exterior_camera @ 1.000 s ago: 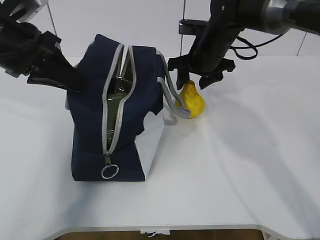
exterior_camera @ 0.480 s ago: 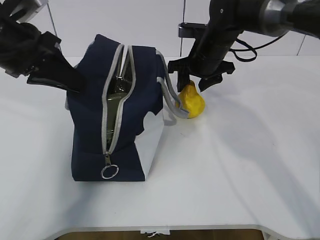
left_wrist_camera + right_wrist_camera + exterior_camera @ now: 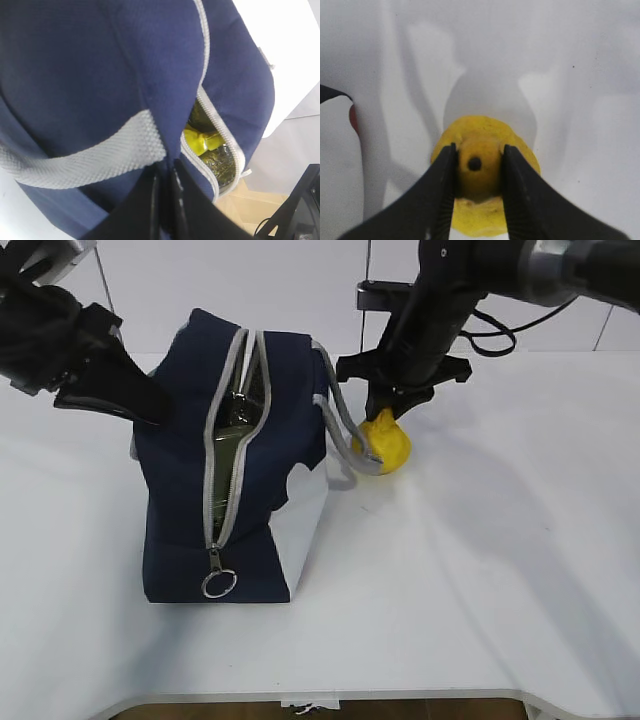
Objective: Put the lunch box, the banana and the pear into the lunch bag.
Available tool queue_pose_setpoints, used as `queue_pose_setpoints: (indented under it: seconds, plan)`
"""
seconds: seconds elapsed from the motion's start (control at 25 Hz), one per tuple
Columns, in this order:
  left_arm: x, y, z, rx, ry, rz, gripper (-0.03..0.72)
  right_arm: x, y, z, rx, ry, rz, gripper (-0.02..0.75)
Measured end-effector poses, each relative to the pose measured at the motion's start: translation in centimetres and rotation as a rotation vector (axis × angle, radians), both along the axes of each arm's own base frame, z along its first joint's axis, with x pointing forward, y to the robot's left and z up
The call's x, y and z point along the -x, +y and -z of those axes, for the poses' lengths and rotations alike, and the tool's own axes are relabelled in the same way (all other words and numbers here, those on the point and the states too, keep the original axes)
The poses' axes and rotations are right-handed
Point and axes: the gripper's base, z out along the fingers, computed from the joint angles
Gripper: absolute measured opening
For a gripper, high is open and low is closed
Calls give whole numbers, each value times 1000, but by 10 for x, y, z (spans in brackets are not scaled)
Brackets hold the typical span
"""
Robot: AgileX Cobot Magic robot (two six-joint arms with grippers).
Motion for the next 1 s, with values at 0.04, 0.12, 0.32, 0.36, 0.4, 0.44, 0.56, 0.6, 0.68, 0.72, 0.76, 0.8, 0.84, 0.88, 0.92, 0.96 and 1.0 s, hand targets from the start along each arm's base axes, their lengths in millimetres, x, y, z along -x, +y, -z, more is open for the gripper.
queue_pose_setpoints:
  seconds: [0.04,0.12,0.32,0.36,0.4,0.44,0.56,0.6,0.68,0.72,0.76,0.8,0.84,0.88,0.92,0.96,1.0]
  plan:
    - [0,0,0,0,1,1,-6,0,0,-3,3,2,-2,216]
    - [0,0,0,0,1,1,-6,-1,-2,-14,25,-1,-7,215]
    - [0,0,0,0,1,1,-6,0,-5,-50,59,-11,-23,213]
    - [0,0,0,0,1,1,-6,0,-5,-58,54,-30,-25,213]
    - [0,0,0,0,1,1,-6,0,-5,-65,51,-46,-30,213]
    - [0,0,0,0,1,1,-6,-1,-5,-73,46,-71,-33,213]
    - [0,0,0,0,1,1,-6,3,-6,-93,32,-117,-42,213]
    - [0,0,0,0,1,1,-6,6,-6,-100,20,-123,-45,213]
    - [0,0,0,0,1,2,-6,13,-5,-116,-18,-143,-57,213]
    - [0,0,0,0,1,2,-6,17,-5,-125,-34,-158,-64,213]
    - [0,0,0,0,1,2,-6,24,-4,-138,-66,-176,-75,213]
    - [0,0,0,0,1,2,-6,30,-4,-147,-97,-183,-82,213]
    - [0,0,0,-2,1,2,-6,37,-3,-157,-127,-191,-92,213]
    - [0,0,0,-2,1,2,-6,44,-2,-165,-165,-193,-106,213]
    - [0,0,0,-2,1,2,-6,51,0,-173,-204,-192,-127,213]
    - [0,0,0,-2,1,2,-6,56,2,-178,-239,-191,-147,213]
    - [0,0,0,-2,1,2,-6,60,4,-181,-272,-187,-171,213]
